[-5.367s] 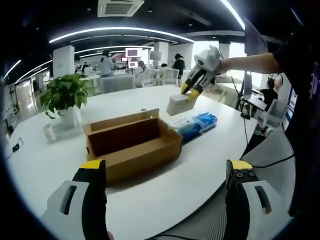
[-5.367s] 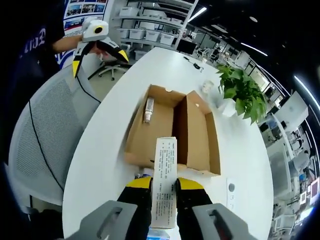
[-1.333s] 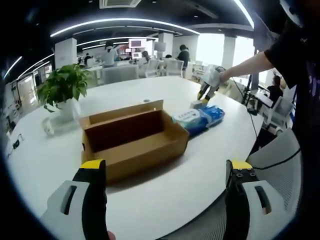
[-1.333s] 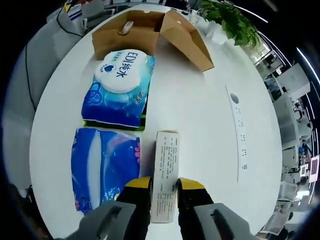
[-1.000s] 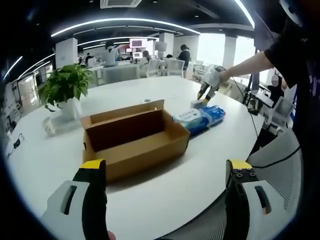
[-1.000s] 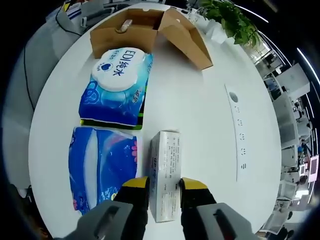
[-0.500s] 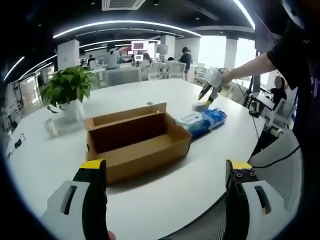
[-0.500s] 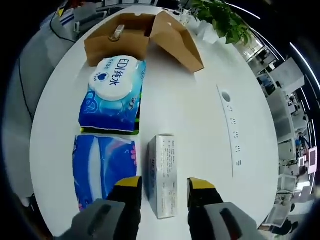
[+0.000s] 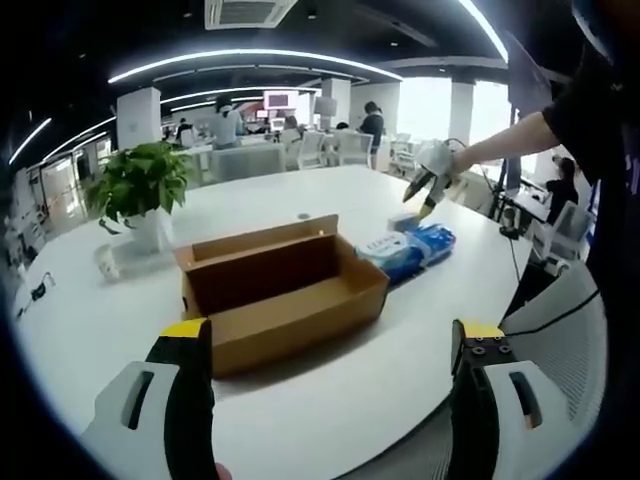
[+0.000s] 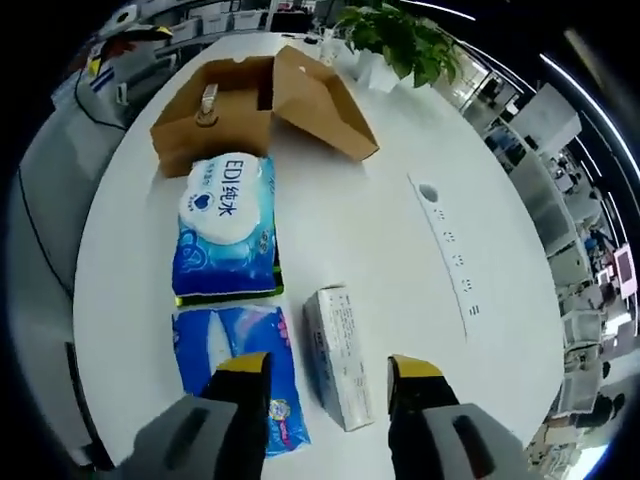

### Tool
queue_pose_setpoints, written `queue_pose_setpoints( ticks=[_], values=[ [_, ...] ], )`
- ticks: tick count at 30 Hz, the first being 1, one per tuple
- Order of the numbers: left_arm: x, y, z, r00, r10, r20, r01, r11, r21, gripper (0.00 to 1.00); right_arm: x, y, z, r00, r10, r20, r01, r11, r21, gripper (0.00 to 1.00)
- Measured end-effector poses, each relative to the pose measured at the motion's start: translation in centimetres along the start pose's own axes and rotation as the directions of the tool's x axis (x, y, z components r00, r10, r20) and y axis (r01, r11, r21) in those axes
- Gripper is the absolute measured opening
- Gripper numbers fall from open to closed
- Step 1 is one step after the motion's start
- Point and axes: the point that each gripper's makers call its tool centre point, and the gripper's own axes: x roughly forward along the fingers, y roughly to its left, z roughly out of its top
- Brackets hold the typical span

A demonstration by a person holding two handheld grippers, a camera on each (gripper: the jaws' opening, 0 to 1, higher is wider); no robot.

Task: Operate the shoe box by opening the lid, removing the specified soft item, and placing it in the target area until the item is outside and the box remains undamaged.

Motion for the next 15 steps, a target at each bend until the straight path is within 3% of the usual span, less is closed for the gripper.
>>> queue_pose_setpoints(
  ticks=[7,15],
  values=[
    [-0.3,0.8,0.1,1.0,0.007,0.006,-0.007,1.0,0.005,0.99,-0.9,1.6,0.8,0.999,0.0,0.046,-0.005,0.995,0.101,0.55],
    [-0.7,2.3,0.3,1.0,0.015,0.003,-0.015,1.0,0.005,0.97,-2.0,3.3,1.8,0.996,-0.018,0.09,0.004,0.989,0.151,0.68]
  ],
)
